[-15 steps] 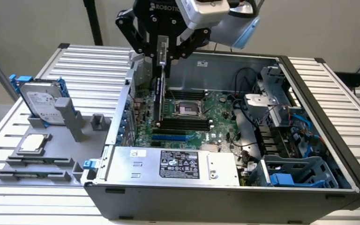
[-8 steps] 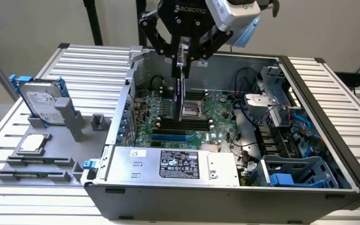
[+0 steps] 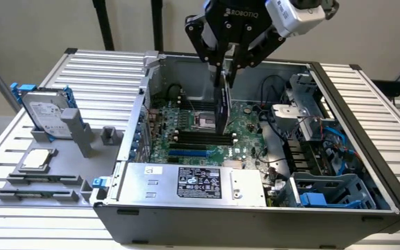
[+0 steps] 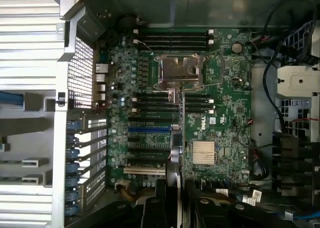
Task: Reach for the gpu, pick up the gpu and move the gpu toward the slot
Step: 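Pick up the gpu and move the gpu toward the slot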
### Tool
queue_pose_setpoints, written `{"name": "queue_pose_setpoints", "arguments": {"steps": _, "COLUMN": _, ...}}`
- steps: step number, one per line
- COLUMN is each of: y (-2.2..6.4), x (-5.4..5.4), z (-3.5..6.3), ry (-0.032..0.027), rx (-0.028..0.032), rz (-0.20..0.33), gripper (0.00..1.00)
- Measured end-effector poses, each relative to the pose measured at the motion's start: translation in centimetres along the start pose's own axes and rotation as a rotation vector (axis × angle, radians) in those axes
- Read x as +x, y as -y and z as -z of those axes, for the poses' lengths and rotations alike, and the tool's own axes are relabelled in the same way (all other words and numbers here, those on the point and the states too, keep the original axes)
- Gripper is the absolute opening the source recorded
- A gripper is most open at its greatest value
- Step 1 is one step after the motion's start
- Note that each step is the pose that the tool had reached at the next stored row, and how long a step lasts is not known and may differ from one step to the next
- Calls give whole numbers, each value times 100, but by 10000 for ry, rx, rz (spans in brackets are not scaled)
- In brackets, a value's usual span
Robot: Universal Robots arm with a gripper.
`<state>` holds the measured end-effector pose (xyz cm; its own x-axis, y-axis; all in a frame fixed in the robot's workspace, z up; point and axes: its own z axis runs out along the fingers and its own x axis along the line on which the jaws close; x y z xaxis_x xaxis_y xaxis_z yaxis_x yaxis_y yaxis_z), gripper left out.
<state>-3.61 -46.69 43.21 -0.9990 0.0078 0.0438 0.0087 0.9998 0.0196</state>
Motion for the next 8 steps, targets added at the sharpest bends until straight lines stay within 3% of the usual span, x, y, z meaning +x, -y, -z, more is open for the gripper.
{"name": "queue_pose_setpoints", "arguments": {"steps": 8, "y": -2, "x": -53, "z": 2, "ry": -2, "rx": -7, "rz": 0, "gripper": 26}}
